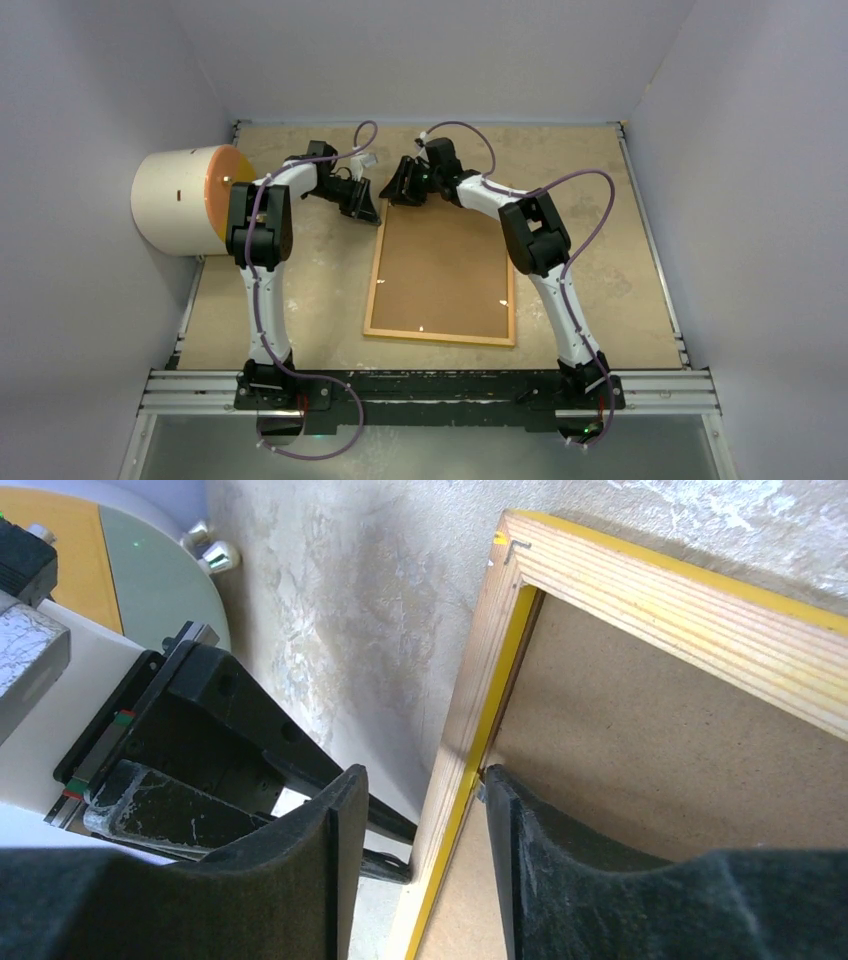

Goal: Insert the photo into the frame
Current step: Install the photo frame at the center of the board.

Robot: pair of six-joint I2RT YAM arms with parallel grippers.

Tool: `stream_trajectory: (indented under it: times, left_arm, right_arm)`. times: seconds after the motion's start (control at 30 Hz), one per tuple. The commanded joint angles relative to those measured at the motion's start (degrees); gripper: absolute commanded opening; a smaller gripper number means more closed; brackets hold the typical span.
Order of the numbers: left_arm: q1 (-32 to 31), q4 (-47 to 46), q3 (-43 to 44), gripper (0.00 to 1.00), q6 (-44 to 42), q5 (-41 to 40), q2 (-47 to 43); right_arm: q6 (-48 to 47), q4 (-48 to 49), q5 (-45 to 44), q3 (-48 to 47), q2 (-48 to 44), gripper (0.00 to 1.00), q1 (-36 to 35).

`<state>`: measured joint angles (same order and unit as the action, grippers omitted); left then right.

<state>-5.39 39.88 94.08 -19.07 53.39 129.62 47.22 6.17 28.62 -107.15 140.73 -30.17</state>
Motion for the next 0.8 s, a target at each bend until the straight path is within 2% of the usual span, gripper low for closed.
stream_trajectory:
  times: [0.0, 0.13, 0.23, 0.5, 0.77]
  left_arm:
    - [-0.68, 0.58, -2.02, 0.19, -3.5, -6.17, -0.25]
    - [-0.68, 0.66, -2.23, 0.19, -3.78, -6.29, -0.34]
    - [-0.68, 0.67, -2.32, 0.19, -3.78, -6.21, -0.45]
    - [-0.68, 0.56, -3.06, 0.19, -4.32, -6.39, -0.86]
    - [-0.72, 0.55, -3.29, 0.19, -4.52, -6.58, -1.16]
  right_arm:
    - [-1.6, -1.5, -2.21, -1.04, -3.41, 0.52, 1.79]
    - [-2.2, -0.98, -4.26, 2.54, -8.39, 0.57, 4.54]
    - [-1.15, 0.95, -5.71, 8.96, -13.08, 0.59, 7.14]
    - [-4.37, -3.33, -18.1, 21.96, -22.8, 0.52, 12.4]
    - [-3.81, -2.17, -16.98, 26.02, -22.14, 0.5, 13.56]
